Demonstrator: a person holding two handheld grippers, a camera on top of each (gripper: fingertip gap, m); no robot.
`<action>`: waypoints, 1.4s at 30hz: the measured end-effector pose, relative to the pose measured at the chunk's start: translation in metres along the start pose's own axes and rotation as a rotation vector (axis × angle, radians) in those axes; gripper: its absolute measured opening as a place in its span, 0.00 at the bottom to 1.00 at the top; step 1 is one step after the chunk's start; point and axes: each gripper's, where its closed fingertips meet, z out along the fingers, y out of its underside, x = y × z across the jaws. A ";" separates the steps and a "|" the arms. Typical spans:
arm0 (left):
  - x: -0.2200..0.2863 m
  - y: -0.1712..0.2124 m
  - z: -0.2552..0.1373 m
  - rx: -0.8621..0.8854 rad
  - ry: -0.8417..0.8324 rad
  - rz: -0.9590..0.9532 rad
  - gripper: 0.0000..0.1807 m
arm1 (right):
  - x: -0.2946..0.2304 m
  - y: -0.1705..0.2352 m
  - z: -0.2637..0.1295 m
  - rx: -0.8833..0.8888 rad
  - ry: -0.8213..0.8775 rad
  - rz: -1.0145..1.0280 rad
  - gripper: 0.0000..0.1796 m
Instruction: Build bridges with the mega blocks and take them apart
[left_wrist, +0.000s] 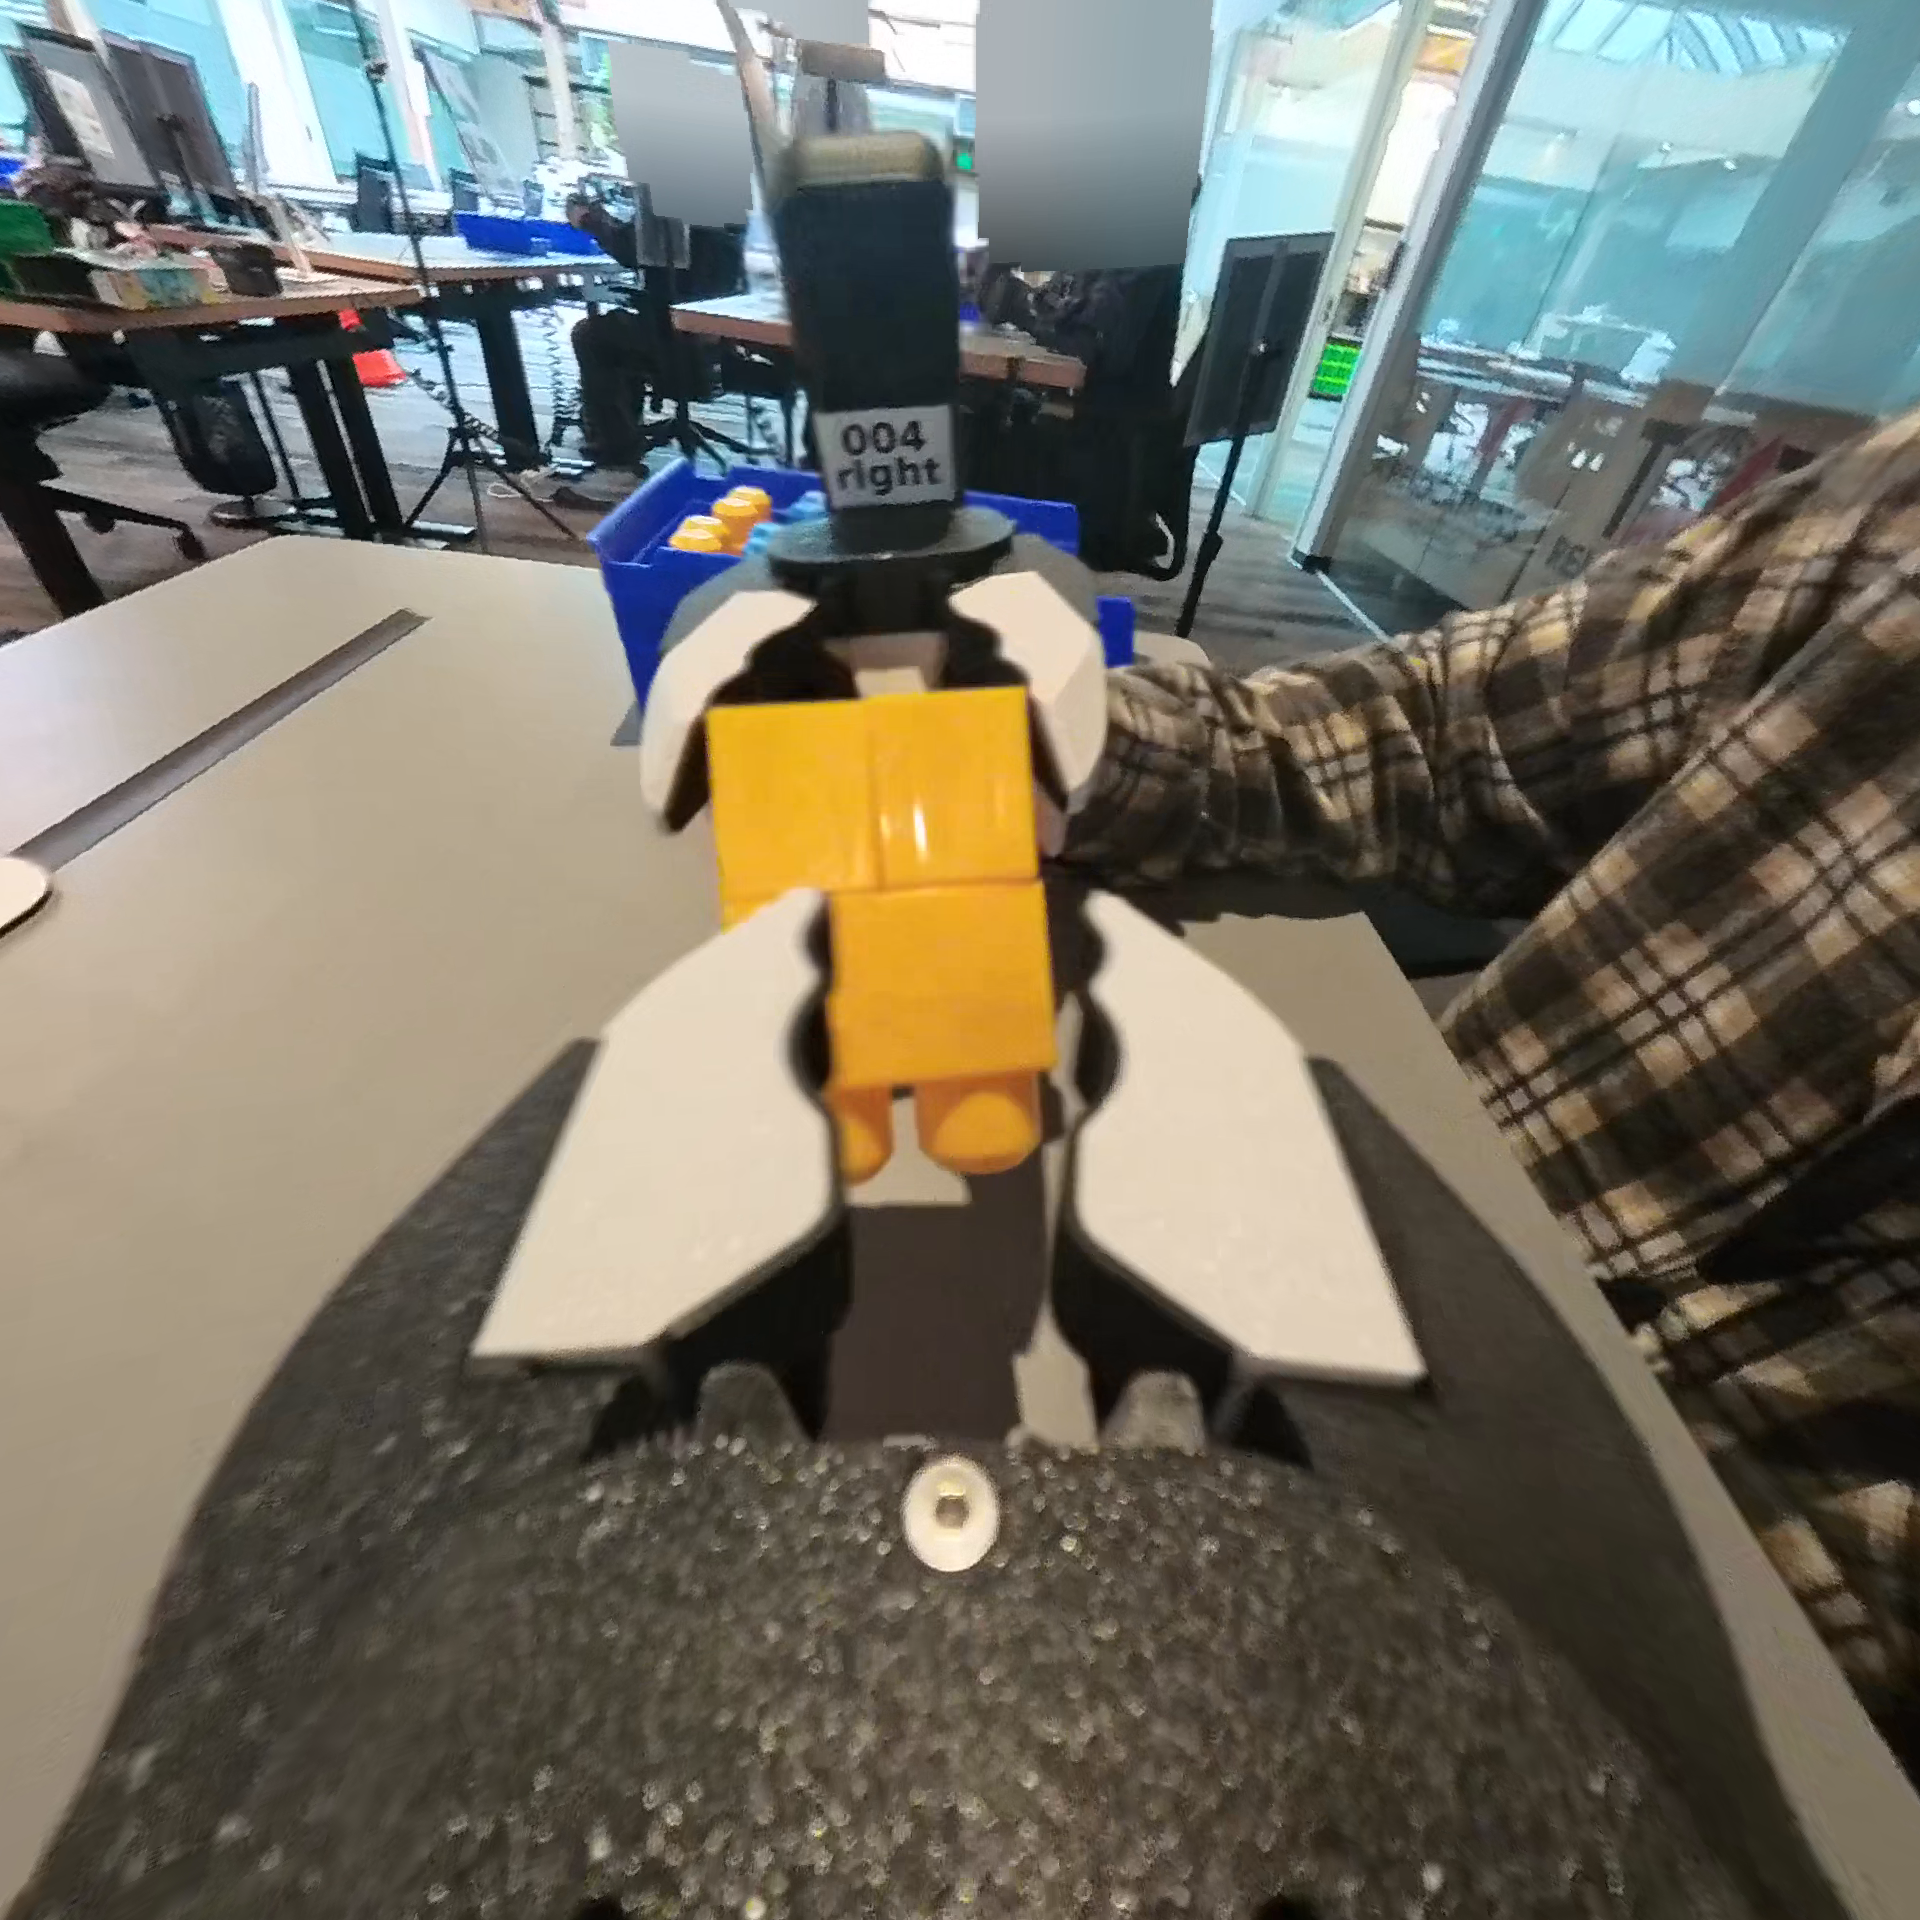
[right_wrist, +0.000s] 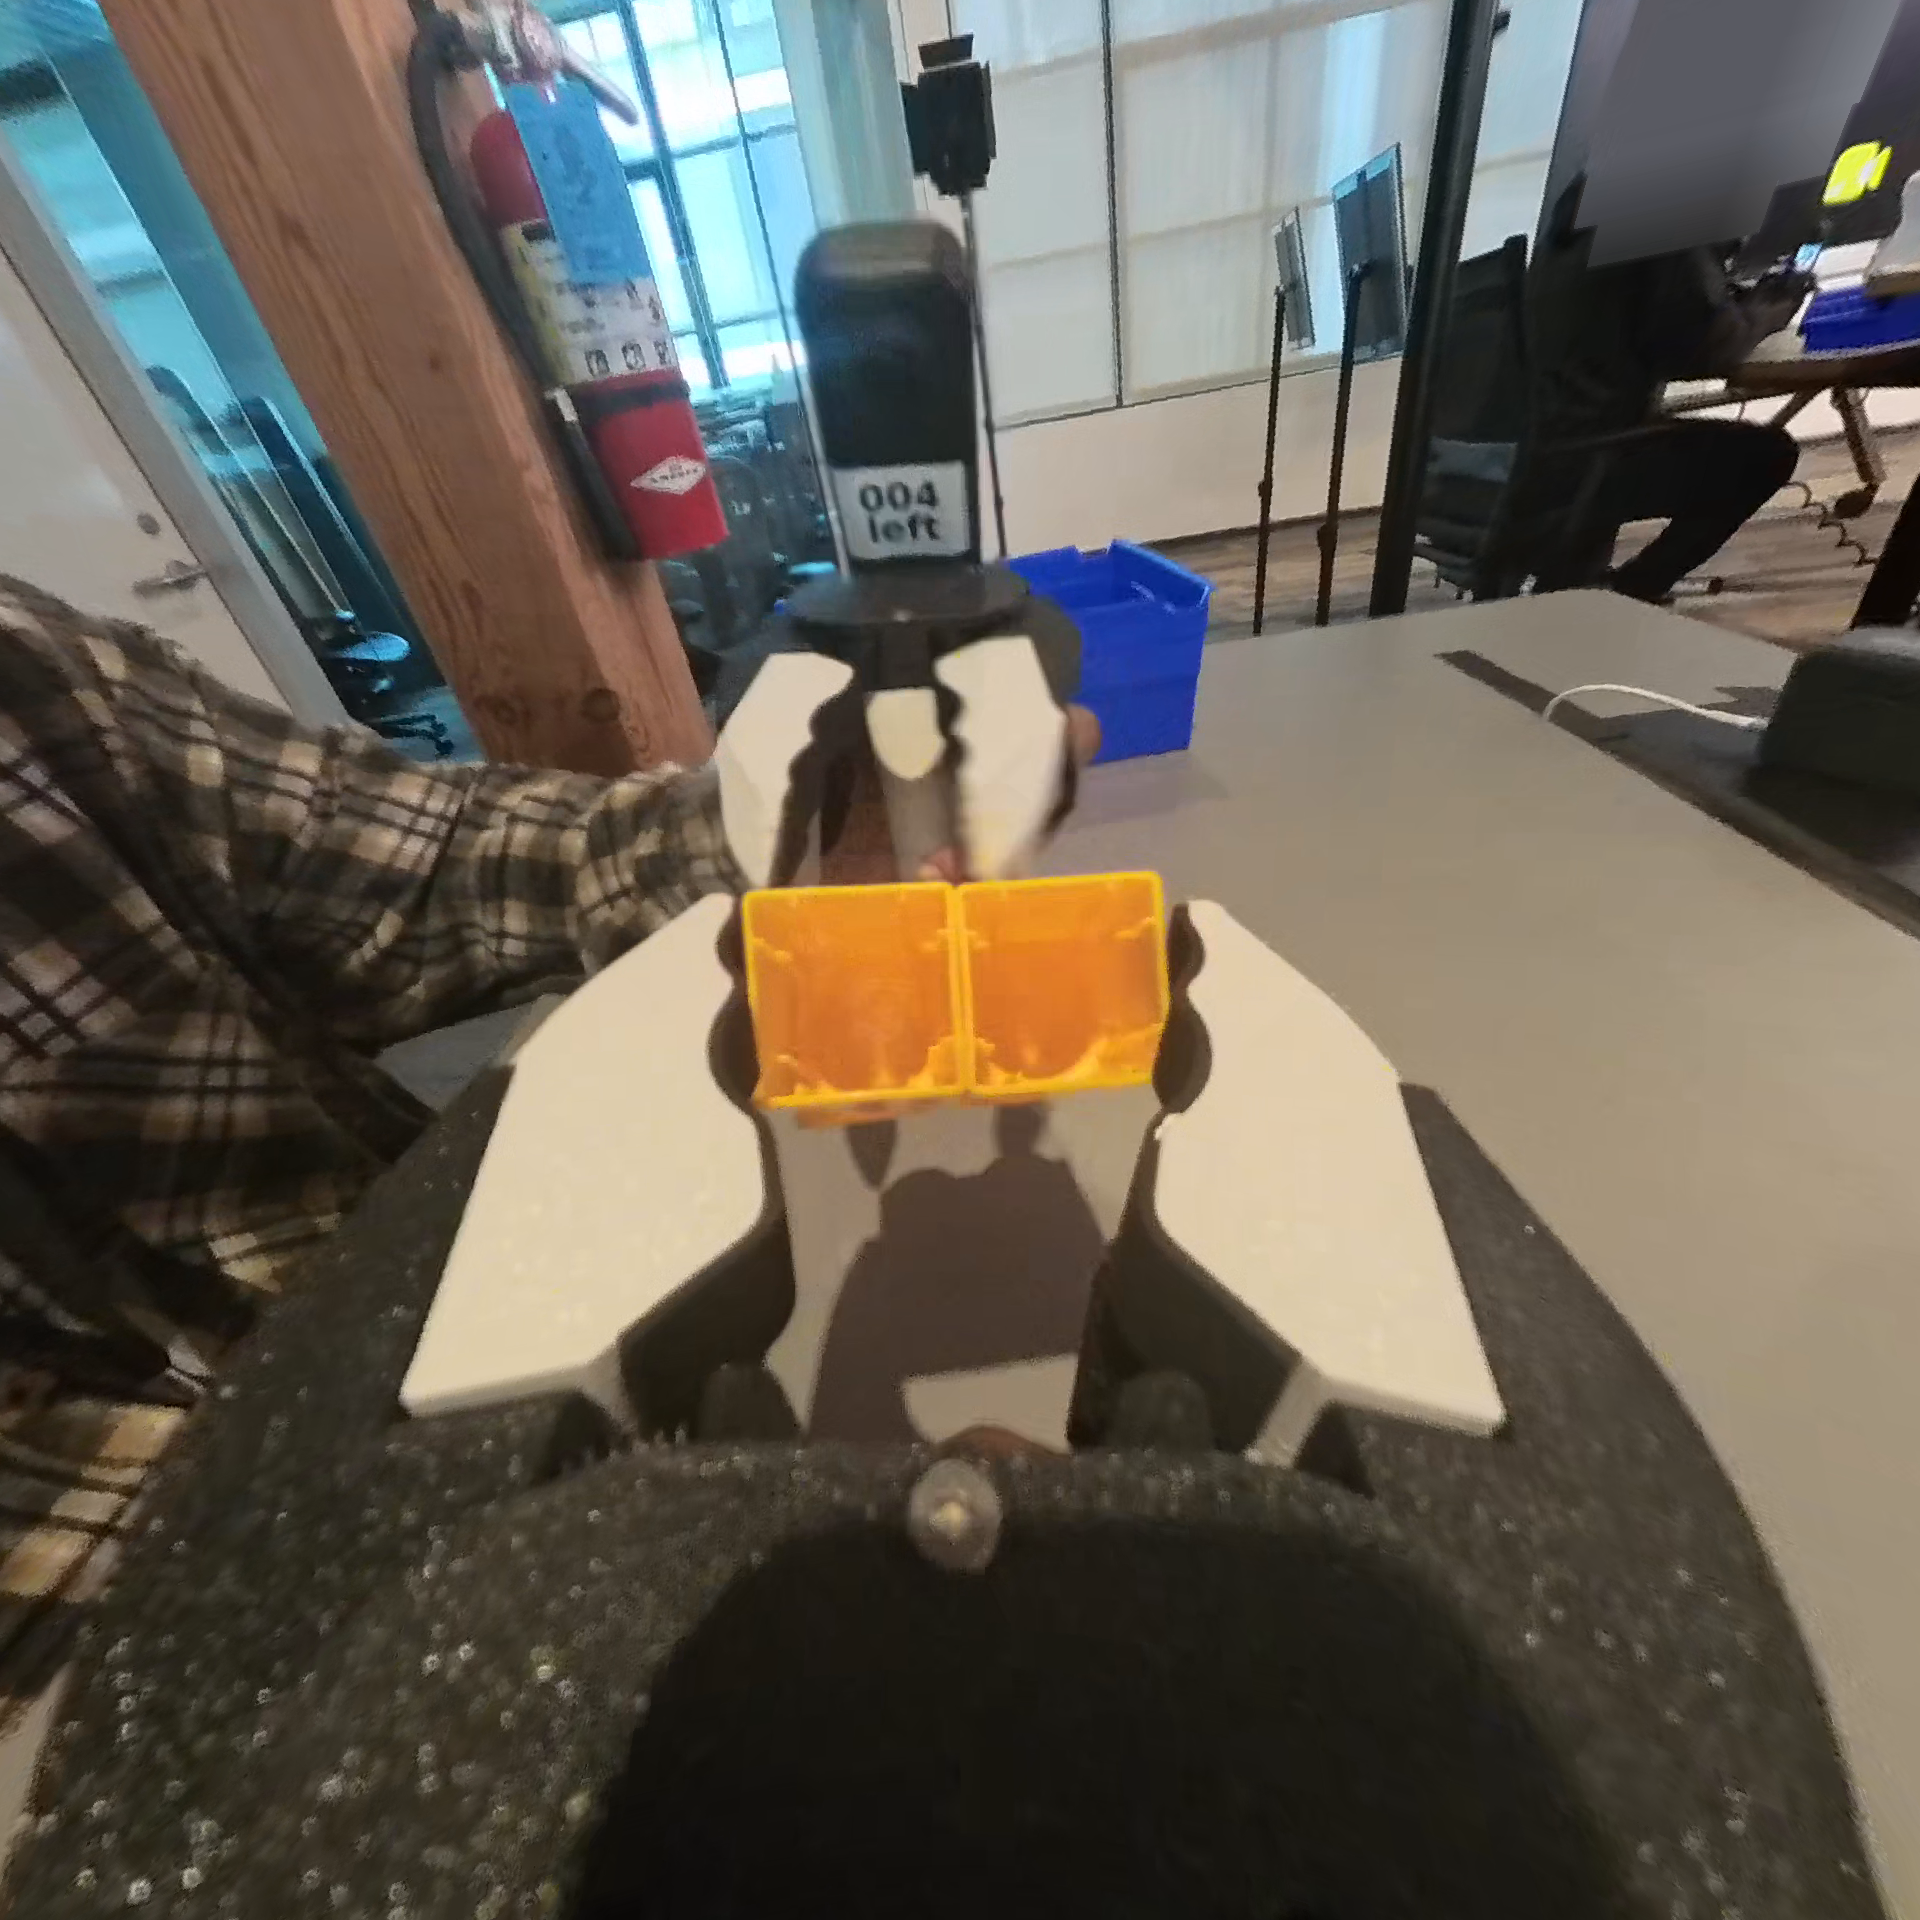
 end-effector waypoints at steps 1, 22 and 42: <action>0.003 0.003 0.003 -0.015 0.016 0.012 0.10 | 0.001 0.006 0.002 -0.016 0.006 -0.001 0.42; -0.022 -0.004 0.019 0.119 -0.155 -0.081 0.63 | 0.002 -0.042 -0.016 0.328 0.032 0.044 0.41; -0.008 -0.002 0.015 0.018 -0.150 0.063 0.47 | -0.015 0.004 -0.009 -0.048 -0.043 -0.114 0.42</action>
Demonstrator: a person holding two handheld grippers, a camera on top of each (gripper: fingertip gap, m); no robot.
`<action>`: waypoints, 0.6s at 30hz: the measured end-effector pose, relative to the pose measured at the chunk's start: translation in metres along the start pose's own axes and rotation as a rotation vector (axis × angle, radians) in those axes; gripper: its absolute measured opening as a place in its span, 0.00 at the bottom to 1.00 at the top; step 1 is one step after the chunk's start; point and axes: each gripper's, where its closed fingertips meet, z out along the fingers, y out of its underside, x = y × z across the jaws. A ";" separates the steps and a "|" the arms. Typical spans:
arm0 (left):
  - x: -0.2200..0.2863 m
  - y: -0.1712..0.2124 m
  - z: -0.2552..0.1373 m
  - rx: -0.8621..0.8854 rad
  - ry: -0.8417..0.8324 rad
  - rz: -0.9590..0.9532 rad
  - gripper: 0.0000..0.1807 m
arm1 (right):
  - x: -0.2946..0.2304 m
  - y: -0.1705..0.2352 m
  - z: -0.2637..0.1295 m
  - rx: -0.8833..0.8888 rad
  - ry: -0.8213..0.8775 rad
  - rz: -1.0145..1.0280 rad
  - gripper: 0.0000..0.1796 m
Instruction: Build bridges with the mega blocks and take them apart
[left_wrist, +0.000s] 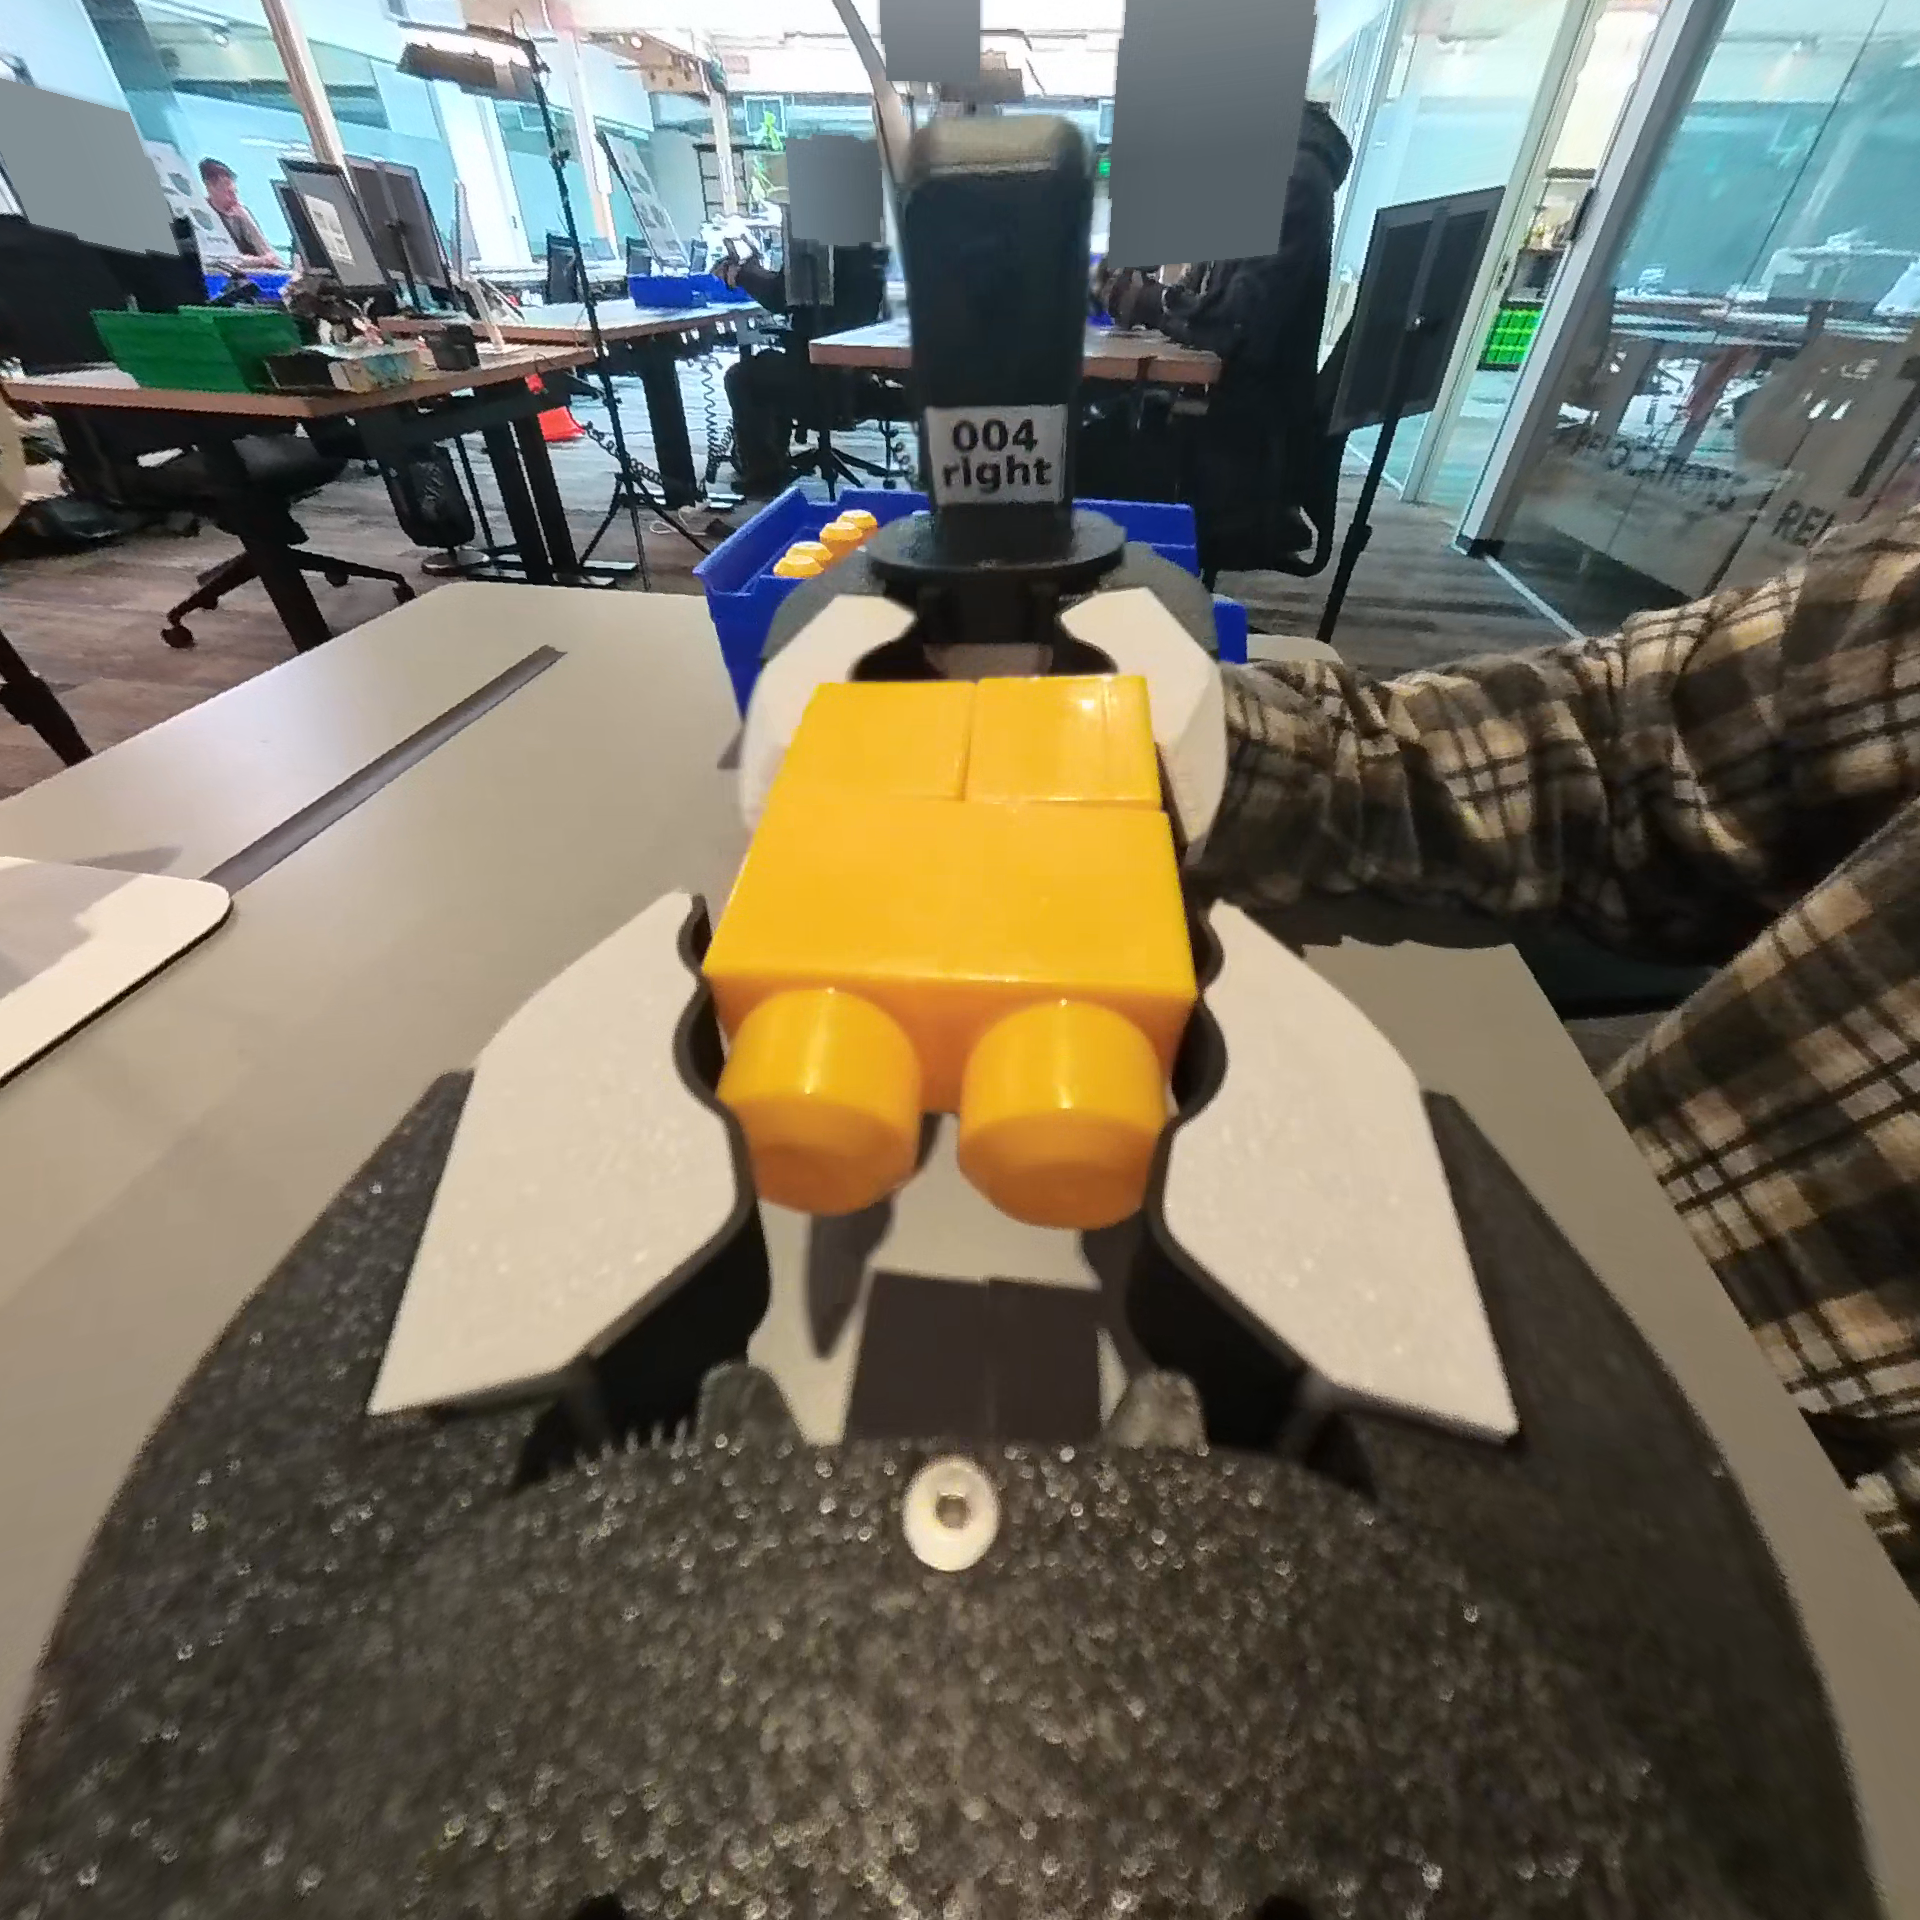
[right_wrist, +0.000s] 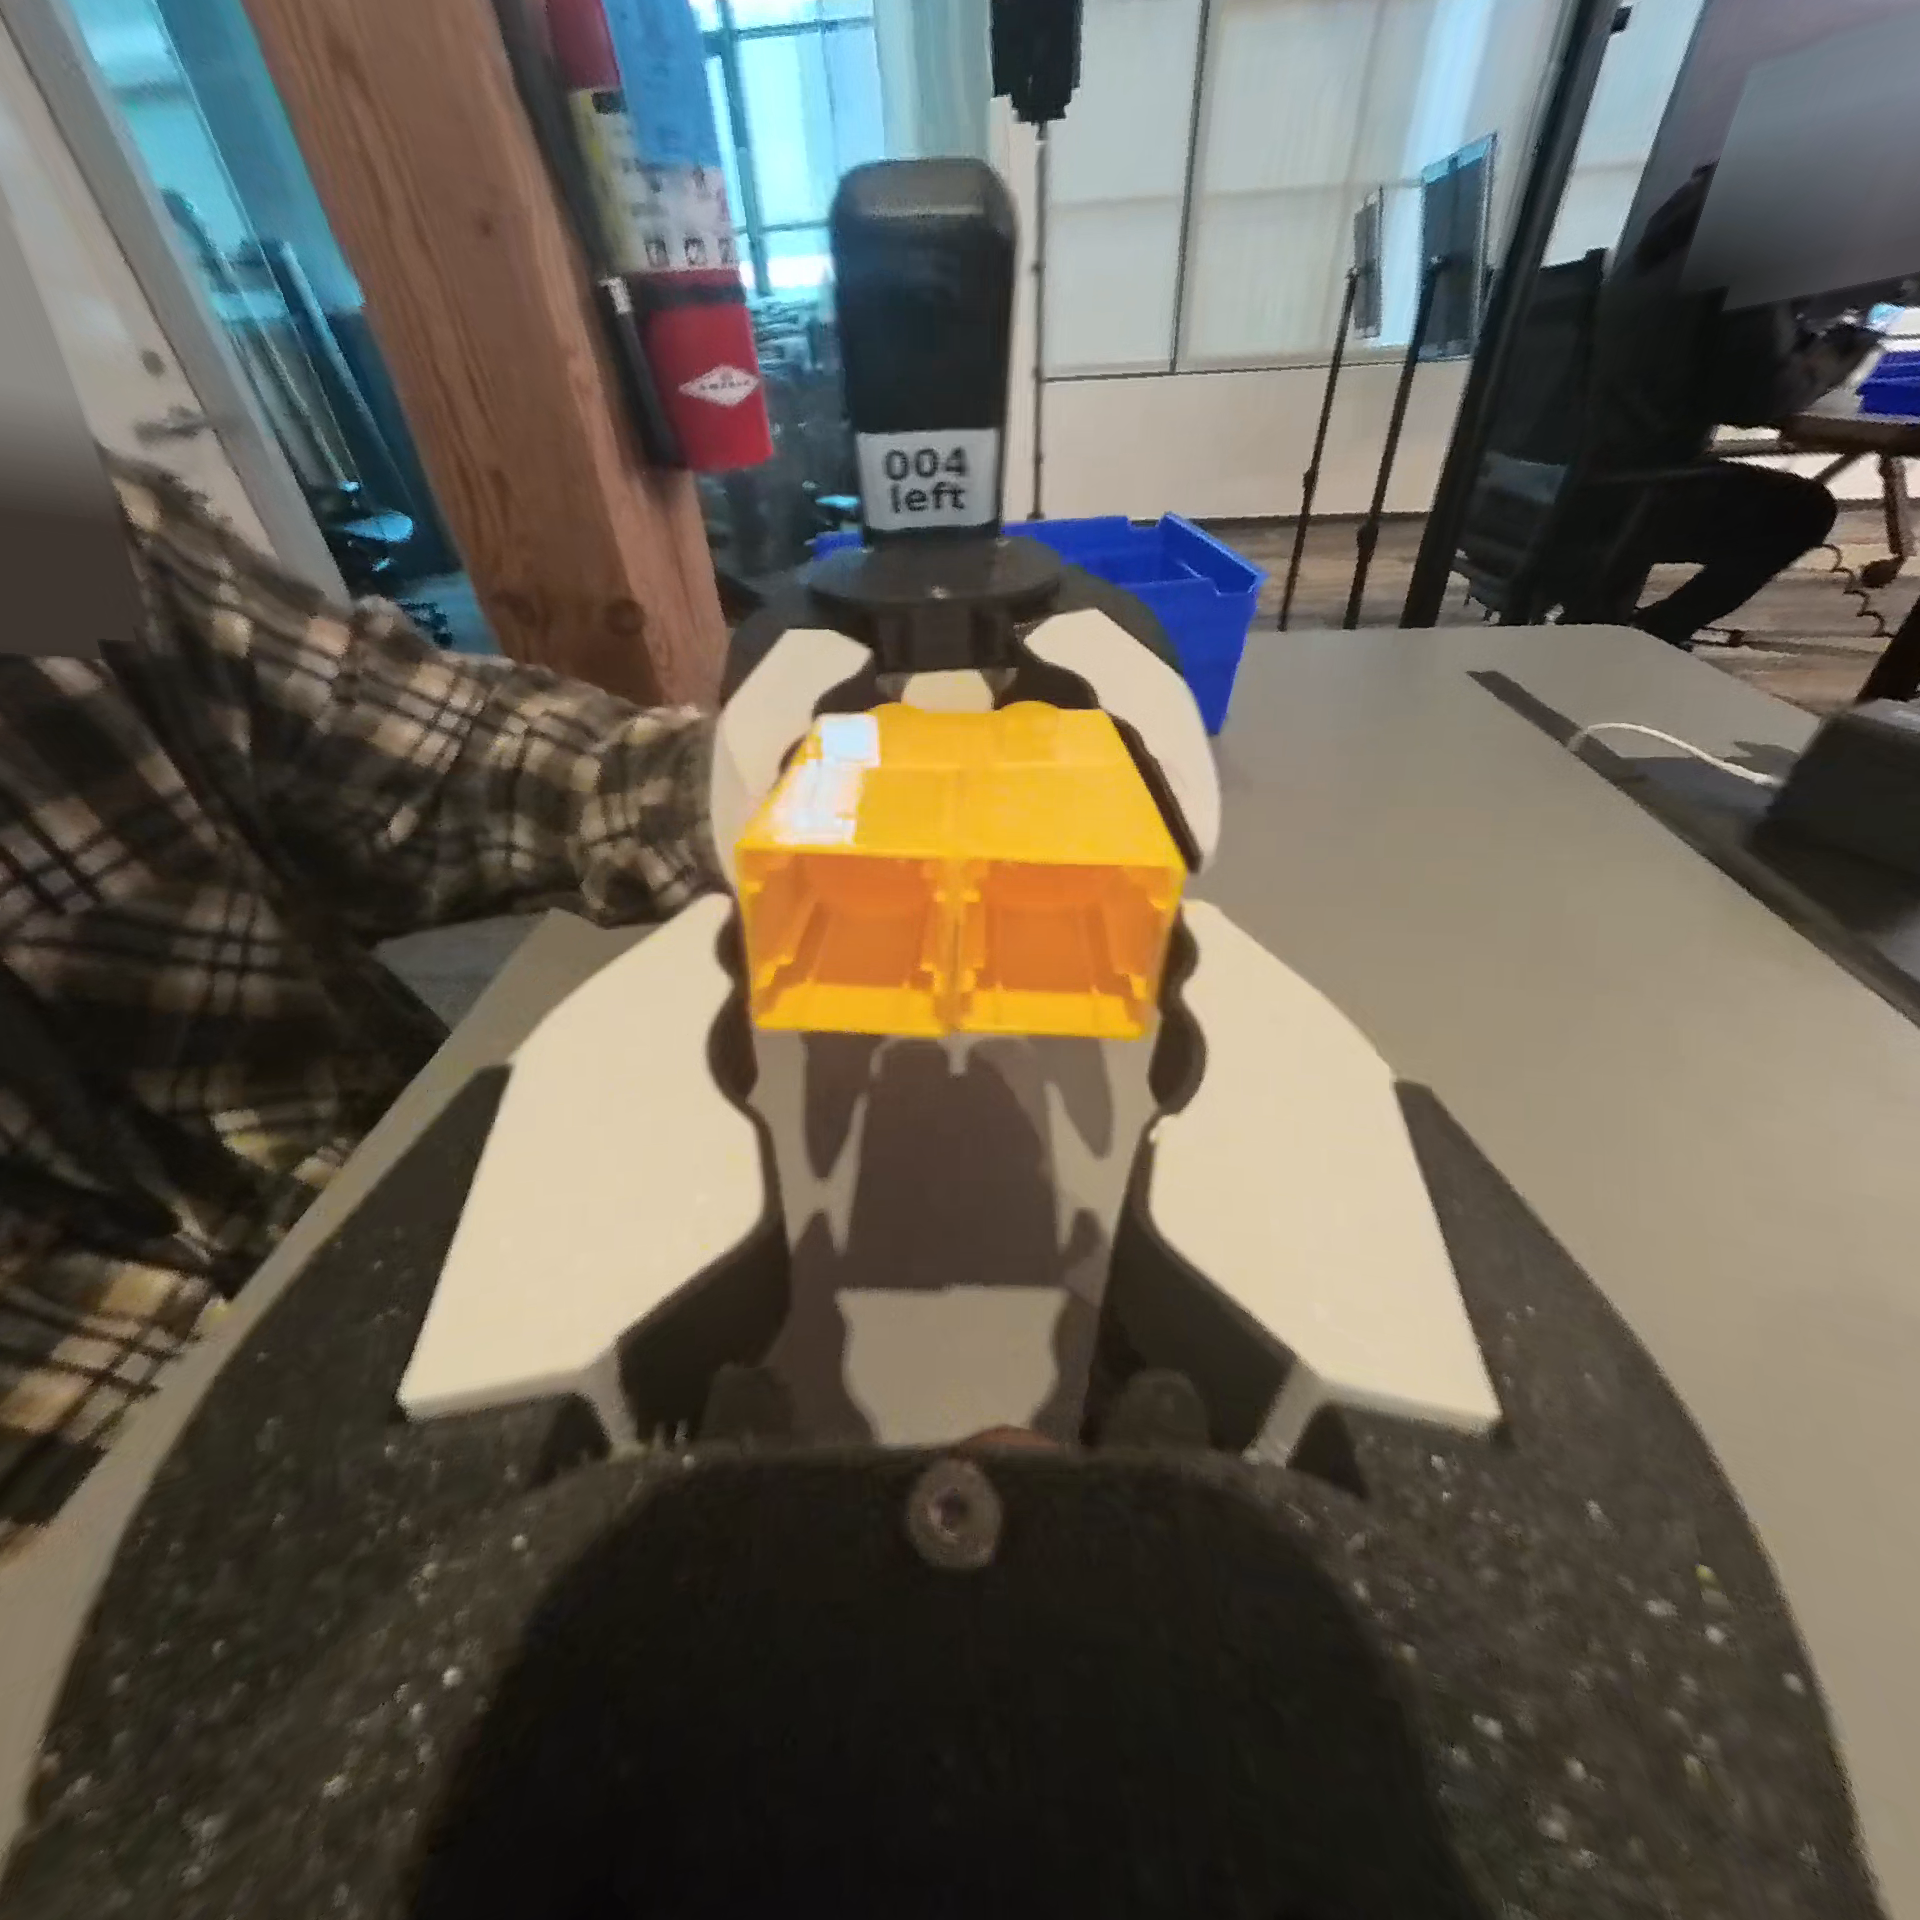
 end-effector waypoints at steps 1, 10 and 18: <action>0.001 0.000 0.000 -0.002 0.004 0.001 0.47 | -0.001 0.000 0.000 -0.005 0.004 -0.008 0.41; 0.000 0.001 -0.001 -0.018 0.016 -0.002 0.47 | -0.001 0.007 0.003 -0.056 0.023 0.016 0.40; -0.003 0.003 -0.001 -0.012 0.012 -0.045 0.47 | 0.004 0.008 0.005 -0.022 0.037 0.051 0.40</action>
